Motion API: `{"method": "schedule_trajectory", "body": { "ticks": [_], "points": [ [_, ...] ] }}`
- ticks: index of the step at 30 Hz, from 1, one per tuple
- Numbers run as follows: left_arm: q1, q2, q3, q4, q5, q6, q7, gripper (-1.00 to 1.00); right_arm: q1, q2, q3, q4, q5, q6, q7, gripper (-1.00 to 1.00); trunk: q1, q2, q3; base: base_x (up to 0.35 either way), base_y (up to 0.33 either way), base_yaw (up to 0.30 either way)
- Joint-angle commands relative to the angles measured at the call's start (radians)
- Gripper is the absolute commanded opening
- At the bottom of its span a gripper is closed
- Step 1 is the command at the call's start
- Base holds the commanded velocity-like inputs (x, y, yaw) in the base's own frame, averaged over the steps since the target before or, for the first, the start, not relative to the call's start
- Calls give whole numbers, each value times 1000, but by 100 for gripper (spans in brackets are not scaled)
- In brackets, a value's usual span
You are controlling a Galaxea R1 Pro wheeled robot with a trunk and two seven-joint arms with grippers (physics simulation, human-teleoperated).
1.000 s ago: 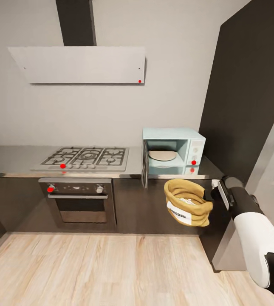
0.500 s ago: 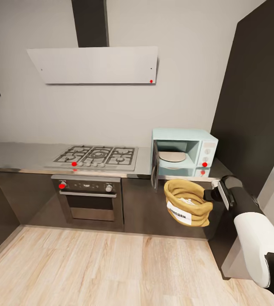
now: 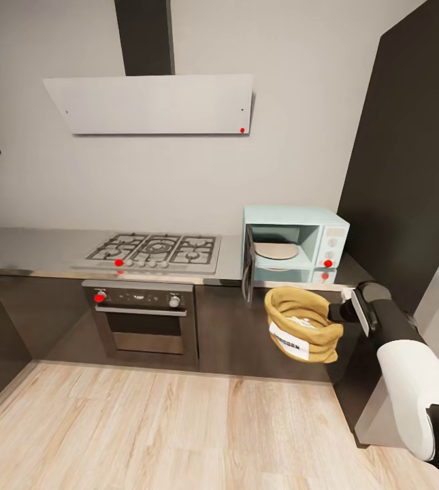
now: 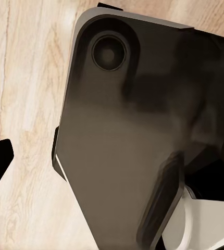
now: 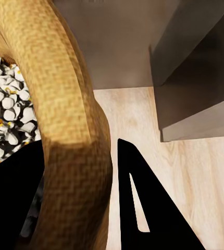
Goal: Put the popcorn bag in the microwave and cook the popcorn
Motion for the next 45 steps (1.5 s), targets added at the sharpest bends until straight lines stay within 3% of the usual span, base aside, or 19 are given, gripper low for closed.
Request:
{"method": "schedule_trajectory", "body": {
  "ticks": [1,15,19,25,31,35,45],
  "points": [
    [0,0,0,0,6,-3,0,100,-1,-1,-3,-1,9,3,10,-100,0,-1,-1,0,0,0],
    [0,0,1,0,6,-4,0,100,-15,-6,-5,-16,16,3,-2,-100,0,-1,-1,0,0,0],
    [0,0,1,0,6,-3,0,100,-139,-7,-5,83,16,3,-7,-100,0,-1,-1,0,0,0],
    [0,0,1,0,6,-4,0,100,-233,-8,-3,173,17,3,-10,-100,0,-1,-1,0,0,0],
    [0,0,1,0,6,-3,0,100,-312,-25,-3,223,17,3,-50,-100,0,-1,-1,0,0,0],
    [0,0,1,0,6,-3,0,100,-405,-28,-2,315,18,3,-87,-100,0,-1,-1,0,0,0],
    [0,0,1,0,6,-4,0,100,-421,-25,-4,329,15,3,-94,-100,0,-1,-1,0,0,0]
  ]
}}
